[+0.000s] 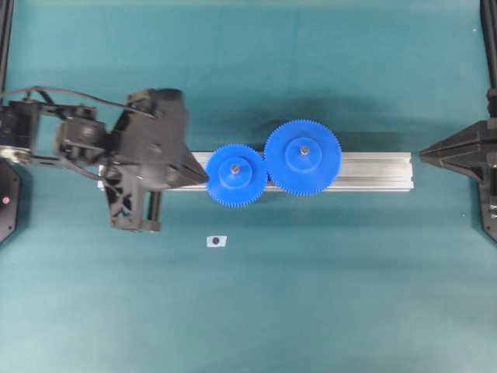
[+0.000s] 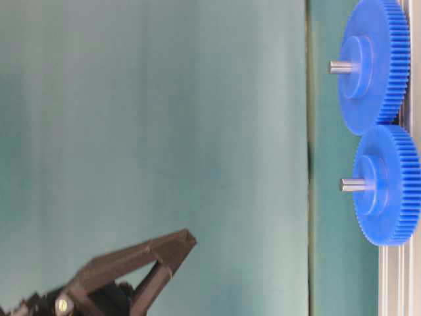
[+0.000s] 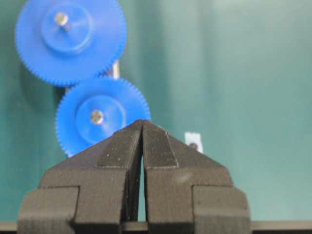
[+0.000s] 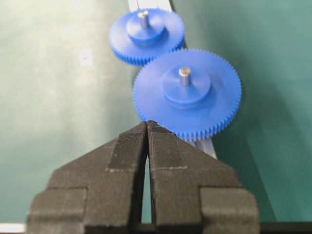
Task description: Find the location of the shaft and insert the small gear.
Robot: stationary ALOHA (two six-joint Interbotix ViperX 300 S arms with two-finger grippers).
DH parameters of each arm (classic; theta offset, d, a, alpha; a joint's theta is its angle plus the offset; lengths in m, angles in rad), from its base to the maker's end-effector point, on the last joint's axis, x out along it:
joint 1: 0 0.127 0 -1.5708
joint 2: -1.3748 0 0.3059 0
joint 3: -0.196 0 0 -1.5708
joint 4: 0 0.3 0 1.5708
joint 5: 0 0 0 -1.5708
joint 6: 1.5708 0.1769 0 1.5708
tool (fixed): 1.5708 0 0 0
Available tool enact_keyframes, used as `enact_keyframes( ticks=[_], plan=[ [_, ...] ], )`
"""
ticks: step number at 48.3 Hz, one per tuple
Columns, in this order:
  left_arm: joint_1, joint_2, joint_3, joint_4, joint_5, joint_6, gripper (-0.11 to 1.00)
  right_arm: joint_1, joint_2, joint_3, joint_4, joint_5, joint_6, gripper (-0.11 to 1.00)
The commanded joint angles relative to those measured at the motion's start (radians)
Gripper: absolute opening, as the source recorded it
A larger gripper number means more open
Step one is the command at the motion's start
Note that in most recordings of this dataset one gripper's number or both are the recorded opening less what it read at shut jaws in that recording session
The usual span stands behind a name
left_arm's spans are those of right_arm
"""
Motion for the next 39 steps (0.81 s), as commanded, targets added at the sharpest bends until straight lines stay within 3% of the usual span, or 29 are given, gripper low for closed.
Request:
enact_keyframes(
  ticks=[1, 16, 27, 32, 39],
  plan=[
    [0.015, -0.046, 0.014, 0.003, -0.037, -0.021, -0.02, 0.002, 0.006, -0.015, 0.000, -0.017, 0.009, 0.05],
    [0.035, -0.100, 0.097, 0.003, -0.060, -0.163, -0.01, 0.002, 0.006, -0.017, 0.000, -0.020, 0.009, 0.05],
    [0.043, -0.123, 0.129, 0.003, -0.077, -0.179, 0.04, 0.002, 0.006, -0.017, 0.002, -0.020, 0.009, 0.05],
    [0.058, -0.137, 0.143, 0.003, -0.083, -0.179, 0.22, 0.002, 0.006, -0.017, 0.000, -0.020, 0.012, 0.05],
    [0.060, -0.153, 0.166, 0.003, -0.097, -0.172, 0.59, 0.002, 0.006, -0.012, 0.000, -0.020, 0.017, 0.05]
  ],
)
